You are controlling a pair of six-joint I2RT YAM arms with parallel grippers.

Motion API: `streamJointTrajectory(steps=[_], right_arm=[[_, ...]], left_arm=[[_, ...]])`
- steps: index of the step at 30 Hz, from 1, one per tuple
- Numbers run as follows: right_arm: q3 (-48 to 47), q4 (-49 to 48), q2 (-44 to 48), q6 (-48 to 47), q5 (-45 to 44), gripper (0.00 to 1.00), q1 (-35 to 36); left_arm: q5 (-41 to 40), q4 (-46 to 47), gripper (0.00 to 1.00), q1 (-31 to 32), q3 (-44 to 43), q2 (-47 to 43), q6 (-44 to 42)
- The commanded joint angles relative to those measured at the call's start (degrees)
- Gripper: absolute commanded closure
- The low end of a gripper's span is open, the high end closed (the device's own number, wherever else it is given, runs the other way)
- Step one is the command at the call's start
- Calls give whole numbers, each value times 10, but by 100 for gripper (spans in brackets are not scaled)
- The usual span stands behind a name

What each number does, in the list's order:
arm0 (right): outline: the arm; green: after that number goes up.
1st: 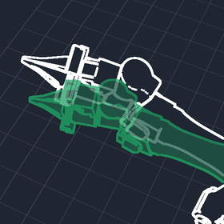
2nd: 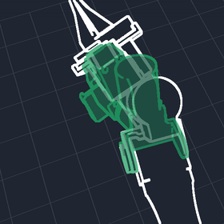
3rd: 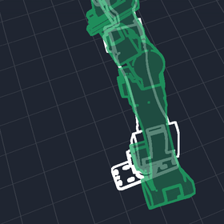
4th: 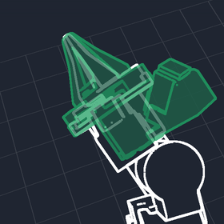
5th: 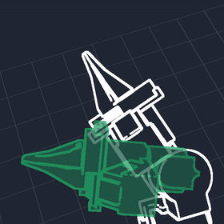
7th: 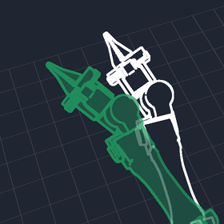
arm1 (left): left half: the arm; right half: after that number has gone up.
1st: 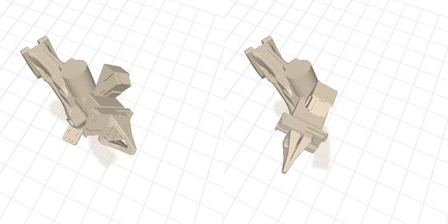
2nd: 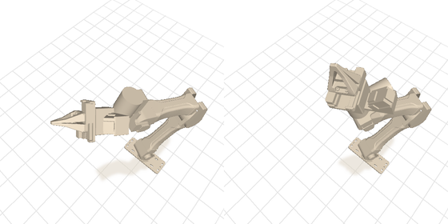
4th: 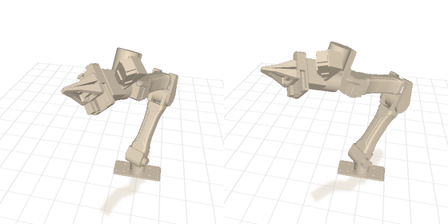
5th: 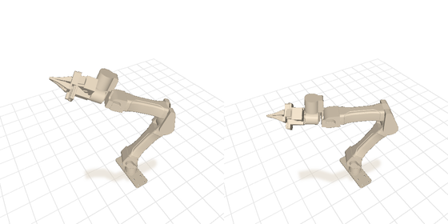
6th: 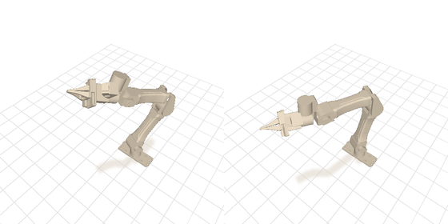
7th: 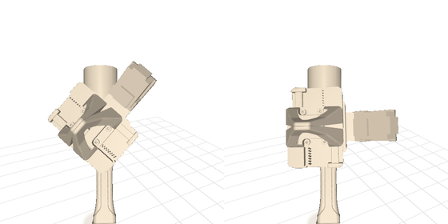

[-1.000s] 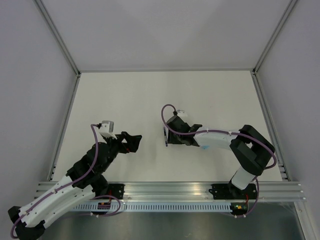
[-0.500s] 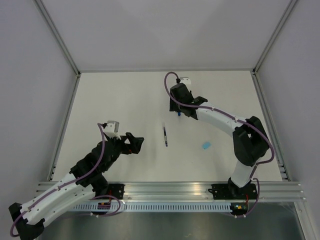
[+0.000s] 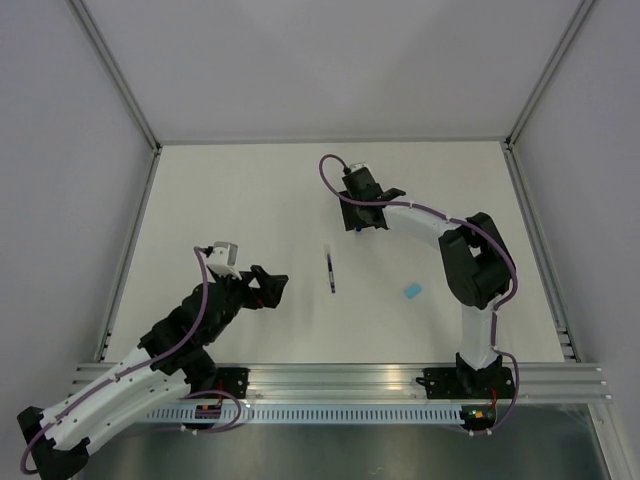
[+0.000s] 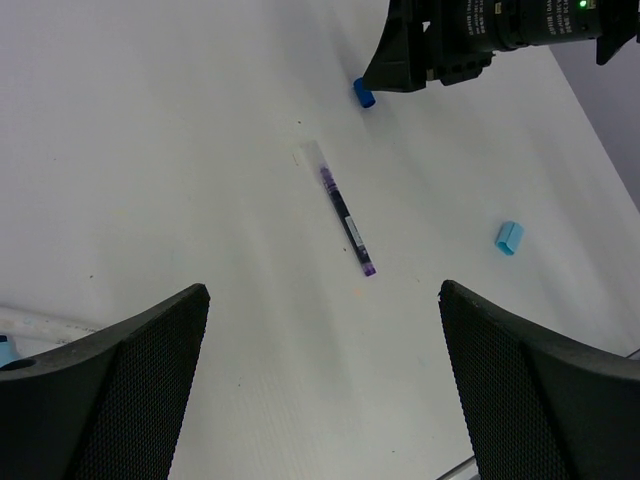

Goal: Insert the pens into the pen caps

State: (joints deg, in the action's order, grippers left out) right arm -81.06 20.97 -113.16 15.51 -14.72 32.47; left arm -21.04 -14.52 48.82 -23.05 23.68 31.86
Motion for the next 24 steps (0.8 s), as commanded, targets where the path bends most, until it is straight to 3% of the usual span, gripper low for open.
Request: streamJointTrajectory(steps=[1,5,9,11,13,16,24], right_arm=[[-23,-26,0,-38,56,40,3],[-23,-21,8,-36,54,40,3],[9,-60,60,-38,143,43,24],[5,-59,64,-46,197,43,68],[-24,-46,54,-57,196,42,124],[-66,-32,25,-54,196,41,181],[-146,-32,-53,-43,197,41,281]], left_arm=[[-37,-8,0,-2,-14,15,13],[-112,-51,0,-3,-16,29,74],[-163,-131,2,-2,-71,36,132],[-119,-135,2,-3,-96,4,121],[-34,-127,3,-2,-113,-25,83],[24,-154,3,-2,-166,-74,78],[18,-266,2,-2,-258,-194,93]])
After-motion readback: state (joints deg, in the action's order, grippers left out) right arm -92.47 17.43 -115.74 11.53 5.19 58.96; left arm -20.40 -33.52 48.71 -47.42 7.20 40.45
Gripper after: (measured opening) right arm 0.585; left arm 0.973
